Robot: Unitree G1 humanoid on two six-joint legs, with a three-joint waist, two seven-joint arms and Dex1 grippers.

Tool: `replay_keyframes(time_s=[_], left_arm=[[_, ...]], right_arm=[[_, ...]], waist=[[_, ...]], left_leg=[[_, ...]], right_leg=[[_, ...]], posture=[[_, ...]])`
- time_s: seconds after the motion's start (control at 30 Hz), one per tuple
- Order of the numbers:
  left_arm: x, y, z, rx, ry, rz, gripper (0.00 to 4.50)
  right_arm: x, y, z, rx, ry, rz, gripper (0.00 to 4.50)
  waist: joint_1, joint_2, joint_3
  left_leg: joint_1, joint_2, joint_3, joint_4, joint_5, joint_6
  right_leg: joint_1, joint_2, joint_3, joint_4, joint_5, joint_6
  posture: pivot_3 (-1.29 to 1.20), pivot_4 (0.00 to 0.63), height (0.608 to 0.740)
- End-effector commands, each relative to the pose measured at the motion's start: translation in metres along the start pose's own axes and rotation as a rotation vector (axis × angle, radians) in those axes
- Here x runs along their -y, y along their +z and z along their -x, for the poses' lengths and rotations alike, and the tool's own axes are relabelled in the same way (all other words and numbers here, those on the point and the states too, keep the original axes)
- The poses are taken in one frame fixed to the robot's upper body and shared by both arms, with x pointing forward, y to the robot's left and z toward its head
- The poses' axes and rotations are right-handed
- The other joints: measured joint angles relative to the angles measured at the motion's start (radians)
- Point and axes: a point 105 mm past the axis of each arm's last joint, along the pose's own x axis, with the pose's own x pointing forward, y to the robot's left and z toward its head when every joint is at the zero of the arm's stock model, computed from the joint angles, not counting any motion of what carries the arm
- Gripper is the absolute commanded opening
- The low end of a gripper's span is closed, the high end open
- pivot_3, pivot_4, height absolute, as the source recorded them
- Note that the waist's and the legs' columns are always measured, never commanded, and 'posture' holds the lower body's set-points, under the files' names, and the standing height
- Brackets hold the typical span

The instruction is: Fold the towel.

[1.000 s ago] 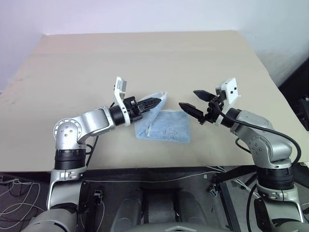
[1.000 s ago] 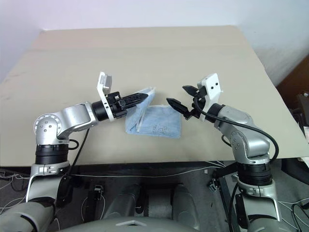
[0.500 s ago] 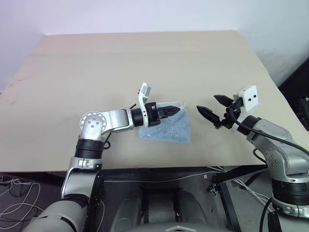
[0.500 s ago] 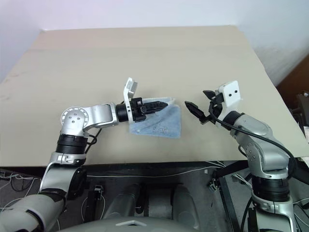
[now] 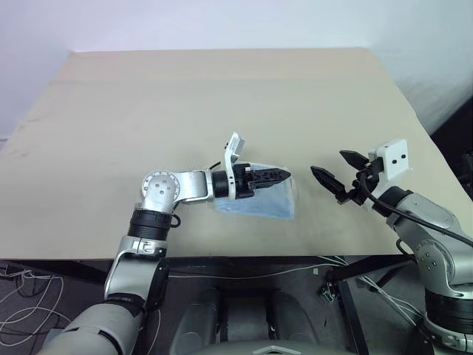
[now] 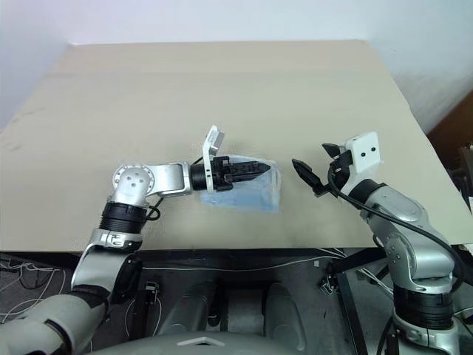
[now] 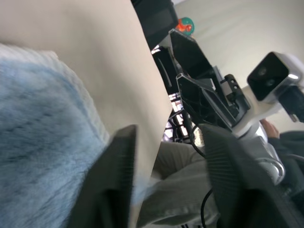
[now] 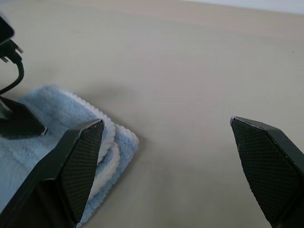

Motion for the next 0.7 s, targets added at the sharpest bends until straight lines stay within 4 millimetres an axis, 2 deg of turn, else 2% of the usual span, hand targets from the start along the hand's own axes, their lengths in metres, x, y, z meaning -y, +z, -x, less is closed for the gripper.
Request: replay_keyframes(time_s=[0.03,0.07,0.23,0.3,0.37,0.47,0.6,0.7], left_arm=[[0.026,0.021,0.017,0.055,-0.101,-0.103,3.43],[0.027,0.024,0.023,0.067,-0.099,-0.132,3.78],[0.025,0.055,0.056,0.196,-0.024,-0.403,3.78],[0.023,0.055,0.064,0.167,0.002,-0.560,3.78],[0.021,0.057,0.068,0.162,0.014,-0.644,3.78],[0.018,0.067,0.069,0.195,0.046,-0.754,3.83],[0.010,0.070,0.067,0.194,0.100,-0.882,3.83],[0.007,0.072,0.072,0.239,0.099,-0.894,3.83]], right_arm=[[0.003,0.023,0.001,0.078,0.003,0.007,4.50],[0.004,0.024,0.000,0.079,0.006,0.006,4.50],[-0.009,0.038,-0.011,0.124,0.084,-0.046,4.50],[-0.020,0.043,-0.017,0.142,0.136,-0.076,4.50],[-0.033,0.045,-0.024,0.151,0.189,-0.103,4.50],[-0.053,0.043,-0.035,0.147,0.257,-0.138,3.88],[-0.063,0.037,-0.043,0.129,0.288,-0.149,2.50],[-0.067,0.035,-0.045,0.118,0.302,-0.154,1.41]], waist=[[-0.001,0.000,0.000],[-0.001,0.000,0.000],[0.000,0.000,0.000],[-0.002,0.000,0.000],[0.000,0.000,0.000],[0.004,0.000,0.000],[0.003,0.000,0.000],[0.002,0.000,0.000]], left_leg=[[0.000,0.000,0.000,0.000,0.000,0.000],[0.000,0.000,0.000,0.000,0.000,0.000],[0.000,0.000,0.000,0.000,0.000,0.000],[0.000,0.000,0.000,-0.001,0.000,0.000],[0.000,0.000,0.000,-0.002,0.000,0.000],[-0.001,0.000,0.000,-0.002,0.000,0.000],[-0.002,0.000,0.000,-0.001,0.000,0.000],[-0.002,0.000,0.000,-0.002,0.000,0.000]], right_leg=[[0.000,0.000,0.000,0.000,0.000,0.000],[0.000,0.000,0.000,0.000,0.000,0.000],[0.000,0.000,0.000,0.000,0.000,-0.001],[-0.001,0.000,0.000,0.000,-0.001,-0.003],[-0.001,-0.001,0.000,-0.001,-0.002,-0.003],[-0.001,-0.002,0.000,-0.002,-0.002,-0.003],[-0.001,-0.002,0.000,-0.002,-0.001,-0.002],[-0.002,-0.001,0.000,-0.002,0.000,0.000]], posture=[[0.00,0.150,0.740],[0.00,0.150,0.740],[0.00,0.150,0.740],[0.00,0.150,0.740],[0.00,0.150,0.740],[0.00,0.150,0.740],[0.00,0.150,0.740],[0.00,0.150,0.740]])
